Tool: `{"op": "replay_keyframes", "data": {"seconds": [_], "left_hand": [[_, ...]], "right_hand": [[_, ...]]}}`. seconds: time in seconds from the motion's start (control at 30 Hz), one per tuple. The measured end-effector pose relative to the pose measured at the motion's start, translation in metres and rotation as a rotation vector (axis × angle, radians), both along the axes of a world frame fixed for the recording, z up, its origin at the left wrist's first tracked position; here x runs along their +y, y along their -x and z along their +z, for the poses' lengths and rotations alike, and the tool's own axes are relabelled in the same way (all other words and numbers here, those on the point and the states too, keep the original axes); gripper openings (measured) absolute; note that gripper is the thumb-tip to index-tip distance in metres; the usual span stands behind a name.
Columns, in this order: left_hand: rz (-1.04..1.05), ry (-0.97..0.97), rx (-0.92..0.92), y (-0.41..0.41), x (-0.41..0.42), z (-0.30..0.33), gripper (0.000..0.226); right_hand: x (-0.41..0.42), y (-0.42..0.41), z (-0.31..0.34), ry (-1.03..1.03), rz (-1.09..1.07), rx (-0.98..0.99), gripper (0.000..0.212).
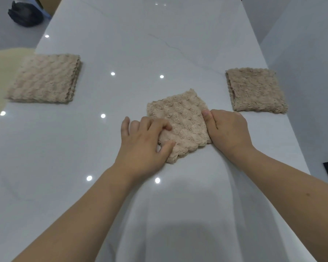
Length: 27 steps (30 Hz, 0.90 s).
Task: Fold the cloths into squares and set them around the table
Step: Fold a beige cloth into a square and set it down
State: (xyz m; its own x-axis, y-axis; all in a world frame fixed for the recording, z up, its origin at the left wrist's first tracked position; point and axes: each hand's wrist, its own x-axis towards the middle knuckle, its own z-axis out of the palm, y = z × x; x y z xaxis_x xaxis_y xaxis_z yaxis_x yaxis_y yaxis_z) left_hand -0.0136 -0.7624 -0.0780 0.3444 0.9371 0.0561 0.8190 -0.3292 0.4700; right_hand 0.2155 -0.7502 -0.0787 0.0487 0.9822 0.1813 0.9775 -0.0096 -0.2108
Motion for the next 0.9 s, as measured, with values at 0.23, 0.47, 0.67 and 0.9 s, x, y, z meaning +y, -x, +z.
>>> {"op": "replay_keyframes", "data": {"seconds": [0.23, 0.47, 0.67, 0.9], "left_hand": [[-0.041, 0.042, 0.224, -0.007, 0.011, 0.001, 0.099], [0.062, -0.01, 0.133, -0.011, 0.013, 0.002, 0.083], [0.18, -0.073, 0.098, -0.013, 0.017, -0.005, 0.066], [0.183, -0.125, 0.157, -0.013, 0.022, -0.011, 0.056]], "right_hand": [[0.0, 0.0, -0.001, -0.018, 0.001, 0.016, 0.048], [-0.001, 0.001, 0.001, -0.018, 0.017, 0.016, 0.046], [-0.003, 0.001, 0.004, -0.034, 0.02, 0.129, 0.028], [-0.005, 0.002, 0.004, -0.059, 0.007, 0.135, 0.025]]}}
